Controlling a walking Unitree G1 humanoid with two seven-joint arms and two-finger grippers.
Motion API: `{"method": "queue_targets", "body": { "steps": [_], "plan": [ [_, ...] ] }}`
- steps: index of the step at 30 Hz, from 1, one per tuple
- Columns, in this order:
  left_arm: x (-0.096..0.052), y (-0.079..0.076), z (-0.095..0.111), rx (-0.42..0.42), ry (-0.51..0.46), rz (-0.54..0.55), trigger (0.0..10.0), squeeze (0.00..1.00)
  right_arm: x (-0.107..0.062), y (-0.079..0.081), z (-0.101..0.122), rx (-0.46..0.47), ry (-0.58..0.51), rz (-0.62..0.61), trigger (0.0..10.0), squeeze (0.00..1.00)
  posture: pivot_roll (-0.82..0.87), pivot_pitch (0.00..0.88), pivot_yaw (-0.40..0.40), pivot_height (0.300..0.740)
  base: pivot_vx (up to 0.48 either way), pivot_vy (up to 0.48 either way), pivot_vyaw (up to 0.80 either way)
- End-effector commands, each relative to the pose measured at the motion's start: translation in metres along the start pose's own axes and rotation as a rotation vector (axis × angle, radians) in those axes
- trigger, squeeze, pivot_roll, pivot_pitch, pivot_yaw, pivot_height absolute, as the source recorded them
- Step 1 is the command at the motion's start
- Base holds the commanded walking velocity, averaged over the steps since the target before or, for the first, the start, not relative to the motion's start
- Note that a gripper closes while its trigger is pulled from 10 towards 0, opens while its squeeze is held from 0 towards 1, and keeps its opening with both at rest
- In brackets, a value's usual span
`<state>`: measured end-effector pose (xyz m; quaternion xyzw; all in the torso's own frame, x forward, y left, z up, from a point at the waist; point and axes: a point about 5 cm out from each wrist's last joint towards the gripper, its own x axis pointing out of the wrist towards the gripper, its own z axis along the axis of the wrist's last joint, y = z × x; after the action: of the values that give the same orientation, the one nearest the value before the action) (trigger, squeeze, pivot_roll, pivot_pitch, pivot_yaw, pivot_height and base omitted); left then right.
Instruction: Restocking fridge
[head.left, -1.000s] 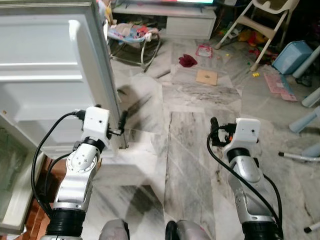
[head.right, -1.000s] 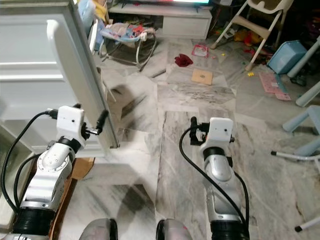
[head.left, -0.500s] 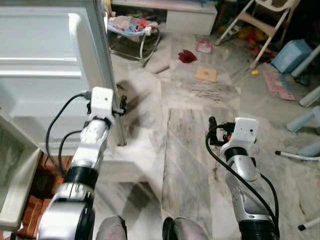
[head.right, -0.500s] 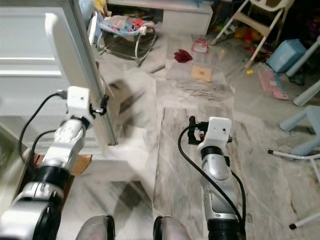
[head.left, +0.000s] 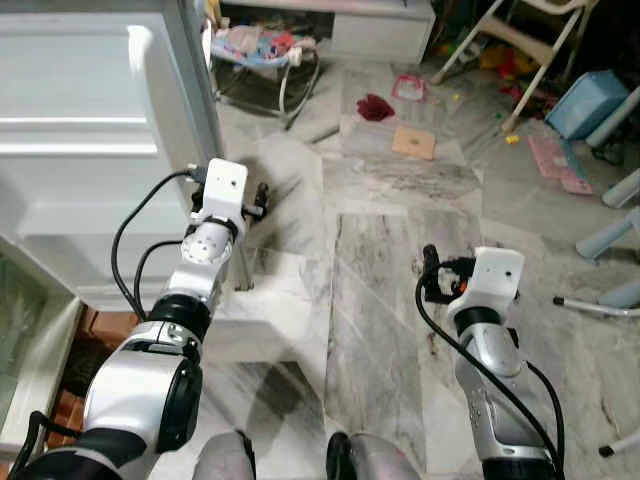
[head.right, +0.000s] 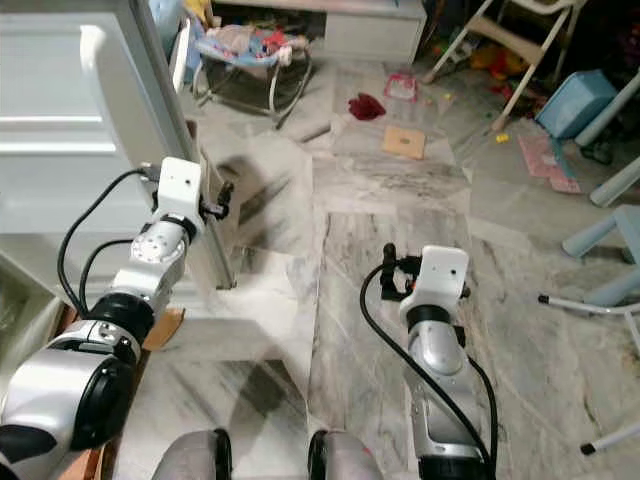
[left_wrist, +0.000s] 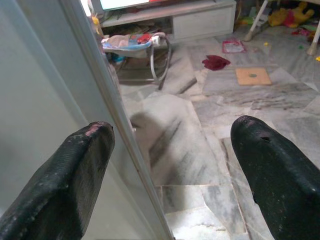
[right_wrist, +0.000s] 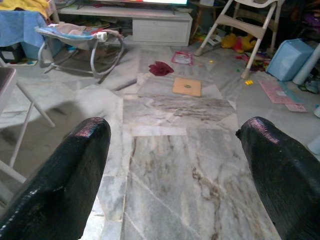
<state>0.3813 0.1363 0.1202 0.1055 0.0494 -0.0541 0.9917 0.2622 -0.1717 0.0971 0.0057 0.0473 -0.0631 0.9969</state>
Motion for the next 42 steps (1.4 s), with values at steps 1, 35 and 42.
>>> {"method": "queue_targets", "body": {
  "steps": [1, 35, 42],
  "plan": [
    [0.004, -0.007, 0.009, 0.01, -0.01, -0.033, 10.0, 0.0, 0.001, -0.001, 0.003, -0.009, -0.004, 0.003, 10.0, 0.0, -0.04, 0.122, -0.051, 0.74, 0.0, 0.0, 0.0],
    [-0.046, 0.044, -0.025, -0.115, -0.107, 0.154, 10.0, 0.0, 0.008, 0.009, 0.004, -0.029, -0.023, 0.075, 10.0, 0.0, 0.0, 0.072, -0.061, 0.74, 0.054, 0.0, 0.0],
    [-0.03, 0.038, -0.012, -0.119, -0.115, 0.128, 10.0, 0.0, 0.005, 0.004, 0.002, -0.03, -0.022, 0.054, 10.0, 0.0, -0.02, 0.068, -0.05, 0.74, 0.414, 0.0, 0.0]
  ]
}}
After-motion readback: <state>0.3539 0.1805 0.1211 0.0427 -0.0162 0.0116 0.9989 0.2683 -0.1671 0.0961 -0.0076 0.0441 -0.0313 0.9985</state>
